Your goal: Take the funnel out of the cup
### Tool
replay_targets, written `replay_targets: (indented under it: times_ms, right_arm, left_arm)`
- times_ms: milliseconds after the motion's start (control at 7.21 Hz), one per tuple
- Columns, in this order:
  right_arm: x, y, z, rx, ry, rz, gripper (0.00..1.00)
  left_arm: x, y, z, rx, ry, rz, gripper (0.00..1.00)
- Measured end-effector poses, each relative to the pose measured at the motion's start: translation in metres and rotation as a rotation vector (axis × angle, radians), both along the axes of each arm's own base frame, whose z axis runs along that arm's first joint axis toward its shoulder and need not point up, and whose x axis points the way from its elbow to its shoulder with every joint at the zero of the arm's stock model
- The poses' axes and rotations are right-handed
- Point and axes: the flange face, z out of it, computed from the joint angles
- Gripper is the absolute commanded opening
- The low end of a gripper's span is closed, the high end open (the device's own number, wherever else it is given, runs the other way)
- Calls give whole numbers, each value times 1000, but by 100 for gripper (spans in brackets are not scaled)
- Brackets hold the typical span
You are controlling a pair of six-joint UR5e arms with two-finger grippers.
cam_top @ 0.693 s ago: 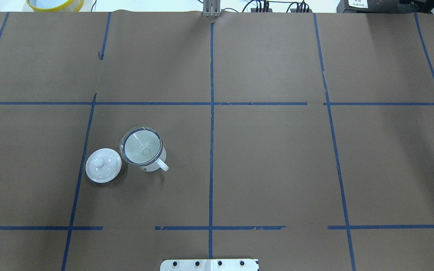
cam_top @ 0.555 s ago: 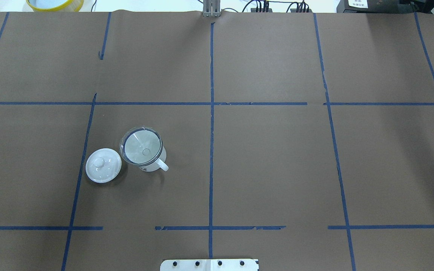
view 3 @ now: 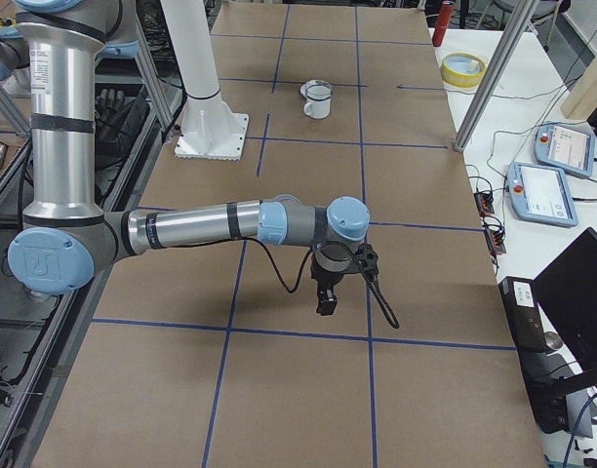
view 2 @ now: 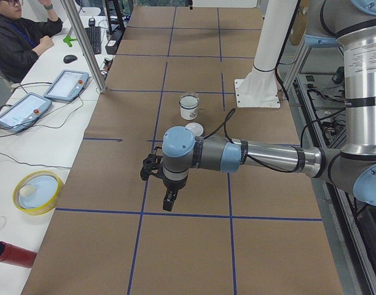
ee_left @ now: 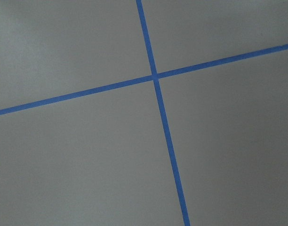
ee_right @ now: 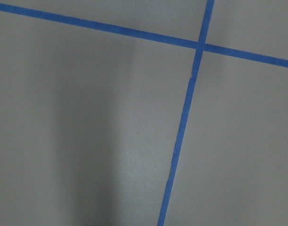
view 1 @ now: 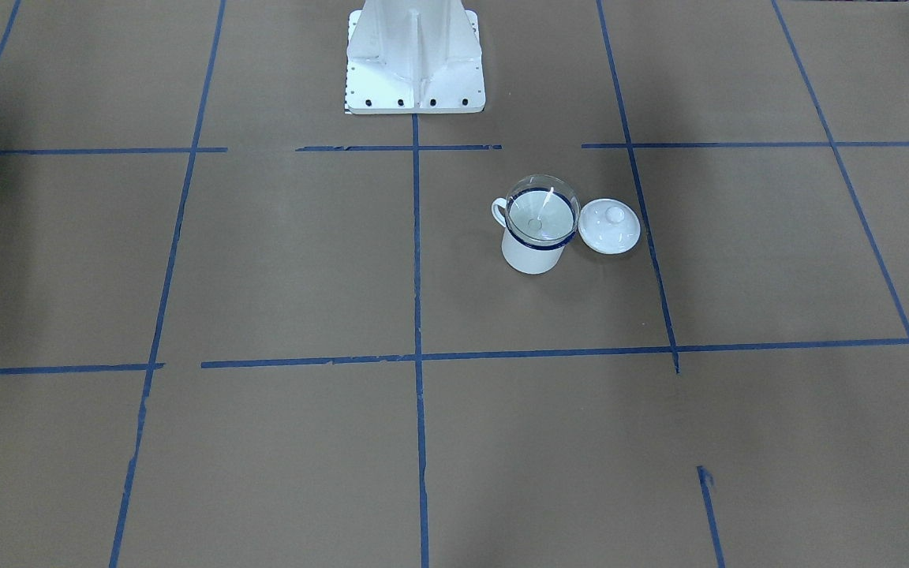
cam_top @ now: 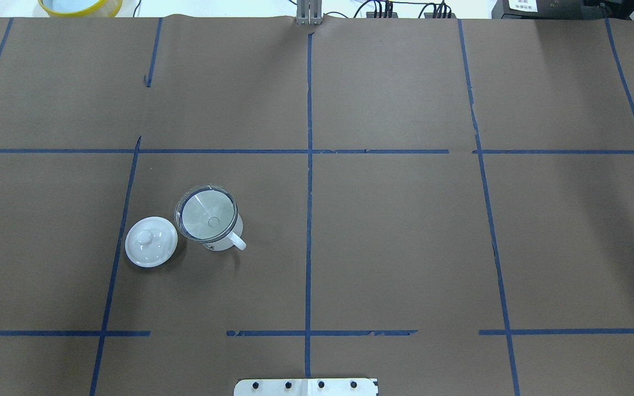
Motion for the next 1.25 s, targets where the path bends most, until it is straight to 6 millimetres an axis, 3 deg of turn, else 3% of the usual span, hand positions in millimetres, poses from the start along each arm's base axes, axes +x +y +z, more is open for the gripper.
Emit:
replay_targets:
  times_ms: [277, 555, 693, 832, 1248]
  right_arm:
    - [0, 0, 0, 0, 0, 0, 100]
    - [0, 0, 0, 0, 0, 0, 100]
    - [0, 0, 0, 0, 0, 0, 100]
    - [0, 0, 0, -1, 0, 1, 100]
    - [0, 0, 0, 0, 0, 1, 100]
  left_arm:
    - [-2, -34, -38, 99, -4, -3, 100]
    - [4, -37, -59, 146, 64, 0, 100]
    - [21, -40, -78, 140, 118, -9, 100]
    - [57, -47, -104, 100, 143, -26, 100]
    - [206, -67, -210, -77, 199, -137, 100]
